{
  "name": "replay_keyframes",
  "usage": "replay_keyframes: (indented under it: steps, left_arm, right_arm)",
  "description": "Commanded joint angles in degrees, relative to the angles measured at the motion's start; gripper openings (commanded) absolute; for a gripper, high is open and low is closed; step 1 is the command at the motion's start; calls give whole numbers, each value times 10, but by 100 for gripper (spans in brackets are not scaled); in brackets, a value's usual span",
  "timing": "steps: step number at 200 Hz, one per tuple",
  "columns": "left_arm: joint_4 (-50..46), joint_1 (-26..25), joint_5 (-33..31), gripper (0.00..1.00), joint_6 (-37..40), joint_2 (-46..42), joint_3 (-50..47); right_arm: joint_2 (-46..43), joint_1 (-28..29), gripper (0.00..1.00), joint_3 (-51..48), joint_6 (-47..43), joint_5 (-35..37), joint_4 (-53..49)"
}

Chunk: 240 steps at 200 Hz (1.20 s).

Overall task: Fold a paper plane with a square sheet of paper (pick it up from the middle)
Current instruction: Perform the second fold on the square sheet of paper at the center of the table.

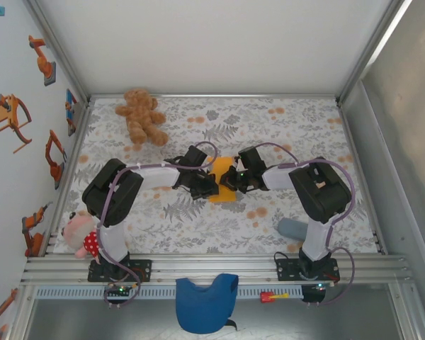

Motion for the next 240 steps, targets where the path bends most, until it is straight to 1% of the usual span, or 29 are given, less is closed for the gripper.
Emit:
replay_keyframes:
  steps: [1,51,110,175,214,240]
  left_arm:
    - [-2,5,2,3,-1,8,-2]
    - [-17,10,-15,2,2,11,-6]
    - [-34,12,-19,2,14,19,-5]
    - [-78,12,-32,0,39,19,-11]
    - [-101,12,-33,0,57,6,-35]
    - [-118,12,-37,0,72,-20,-70]
  right_arm:
    - [50,-4,0,-27,7,66,-79]
    - [50,-4,0,-27,3,69,-85]
    - [53,-4,0,-24,1,70,-90]
    - [55,-4,0,-23,-2,73,-100]
    - [54,-4,0,-17,-11,78,-114]
    - [52,-5,0,-17,-13,77,-116]
